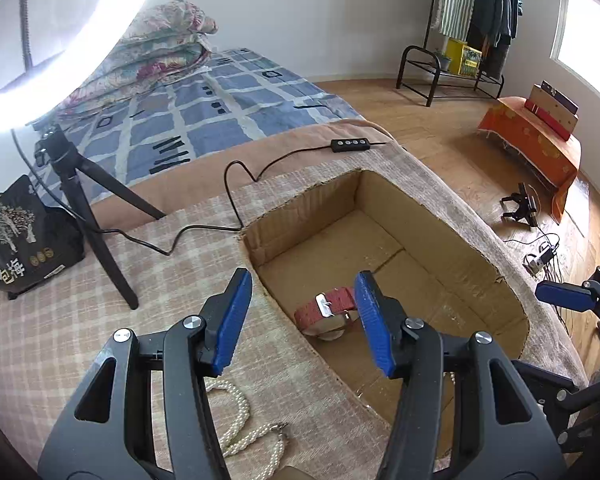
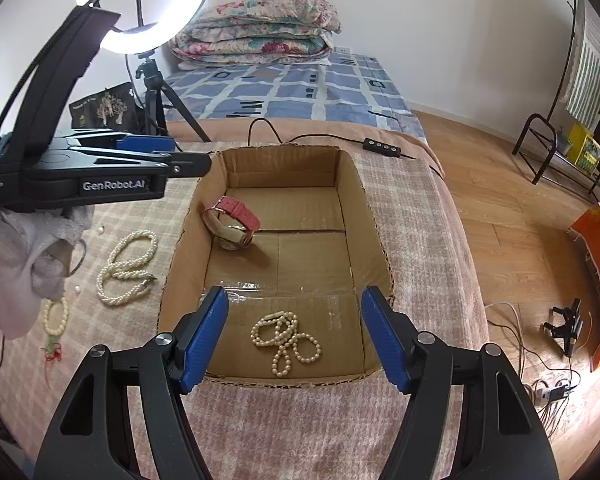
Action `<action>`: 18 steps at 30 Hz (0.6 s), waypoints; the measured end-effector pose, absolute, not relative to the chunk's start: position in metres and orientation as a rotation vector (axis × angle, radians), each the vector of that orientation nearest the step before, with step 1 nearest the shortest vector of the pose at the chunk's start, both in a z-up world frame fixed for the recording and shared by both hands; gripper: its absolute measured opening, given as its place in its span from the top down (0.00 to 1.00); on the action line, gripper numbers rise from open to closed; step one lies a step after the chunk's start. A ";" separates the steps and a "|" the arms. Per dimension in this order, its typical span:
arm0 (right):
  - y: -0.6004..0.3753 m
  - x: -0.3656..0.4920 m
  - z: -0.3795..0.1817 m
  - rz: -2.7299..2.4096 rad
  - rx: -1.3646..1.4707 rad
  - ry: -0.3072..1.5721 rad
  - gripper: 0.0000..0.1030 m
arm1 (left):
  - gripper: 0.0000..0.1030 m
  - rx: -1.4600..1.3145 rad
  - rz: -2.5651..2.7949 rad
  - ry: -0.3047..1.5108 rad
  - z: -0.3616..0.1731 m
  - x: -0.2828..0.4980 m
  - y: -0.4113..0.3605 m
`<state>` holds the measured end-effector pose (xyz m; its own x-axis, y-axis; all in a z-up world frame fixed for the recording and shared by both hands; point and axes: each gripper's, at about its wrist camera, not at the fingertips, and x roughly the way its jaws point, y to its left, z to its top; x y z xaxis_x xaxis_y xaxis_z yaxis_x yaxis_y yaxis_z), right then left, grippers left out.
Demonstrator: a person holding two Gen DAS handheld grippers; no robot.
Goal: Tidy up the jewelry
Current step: 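Open the left tool to drop the watch while the right tool releases the pearl strand into the box, then move the left tool toward the yellow bead bracelet while the right tool approaches the twisted pearl necklace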
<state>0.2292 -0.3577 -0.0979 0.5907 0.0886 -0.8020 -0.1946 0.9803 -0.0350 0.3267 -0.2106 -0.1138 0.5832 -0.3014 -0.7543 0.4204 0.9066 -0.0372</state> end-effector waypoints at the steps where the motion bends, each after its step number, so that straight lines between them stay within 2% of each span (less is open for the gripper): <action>1: -0.356 0.228 -0.097 0.160 -0.130 0.924 0.33 | 0.47 0.152 -0.420 0.844 -0.112 0.325 -0.208; 6: -0.349 0.225 -0.091 0.152 -0.143 0.912 0.30 | 0.47 0.164 -0.401 0.815 -0.098 0.311 -0.192; 18: -0.329 0.211 -0.071 0.208 -0.114 0.861 0.29 | 0.47 0.185 -0.330 0.746 -0.057 0.260 -0.120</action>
<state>0.2108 -0.3287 -0.0713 0.6333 0.1356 -0.7619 -0.2275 0.9737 -0.0159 0.2598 -0.1204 -0.0574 0.6861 -0.2277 -0.6909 0.3578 0.9326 0.0479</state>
